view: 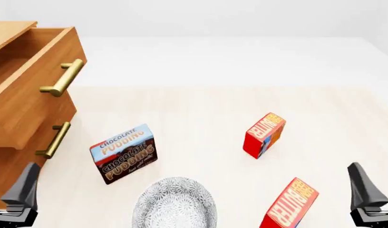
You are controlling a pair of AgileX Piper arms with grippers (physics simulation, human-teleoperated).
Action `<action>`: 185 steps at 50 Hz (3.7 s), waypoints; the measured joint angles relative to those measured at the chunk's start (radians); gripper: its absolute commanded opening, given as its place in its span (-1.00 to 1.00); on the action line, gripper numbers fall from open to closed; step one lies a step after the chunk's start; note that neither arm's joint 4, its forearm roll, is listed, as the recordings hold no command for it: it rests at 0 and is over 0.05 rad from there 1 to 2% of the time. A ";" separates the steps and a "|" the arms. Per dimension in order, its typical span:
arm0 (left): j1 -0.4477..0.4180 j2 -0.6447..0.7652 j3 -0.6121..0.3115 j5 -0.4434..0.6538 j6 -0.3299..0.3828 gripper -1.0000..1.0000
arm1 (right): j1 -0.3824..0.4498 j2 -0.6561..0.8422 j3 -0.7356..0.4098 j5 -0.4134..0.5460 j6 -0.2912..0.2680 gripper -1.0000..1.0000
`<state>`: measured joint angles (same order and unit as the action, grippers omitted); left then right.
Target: Put the butter at the front in the top drawer of the cabinet and close it.
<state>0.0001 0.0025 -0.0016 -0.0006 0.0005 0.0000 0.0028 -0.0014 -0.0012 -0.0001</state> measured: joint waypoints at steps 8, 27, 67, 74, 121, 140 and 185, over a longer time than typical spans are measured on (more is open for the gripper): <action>0.000 0.002 -0.001 -0.001 0.001 1.00 | 0.000 0.006 -0.002 -0.004 0.001 1.00; 0.017 0.018 -0.014 0.003 -0.008 1.00 | 0.000 0.026 -0.006 -0.018 0.002 1.00; 0.113 0.251 -0.587 0.464 -0.079 1.00 | 0.000 0.026 -0.006 -0.019 0.003 1.00; 0.106 0.321 -0.706 0.537 -0.080 1.00 | 0.000 0.026 -0.006 -0.019 0.002 1.00; 0.025 0.855 -1.483 1.052 -0.107 1.00 | -0.001 0.025 -0.006 -0.017 0.002 1.00; 0.014 1.012 -1.587 1.179 -0.143 1.00 | 0.000 0.025 -0.006 -0.017 0.002 1.00; 0.017 1.153 -1.392 1.063 -0.212 1.00 | -0.001 0.025 -0.006 -0.017 0.002 1.00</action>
<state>0.0174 1.1554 -1.3940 1.0628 -0.2116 -0.0005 0.0273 -0.0072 -0.0184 0.0024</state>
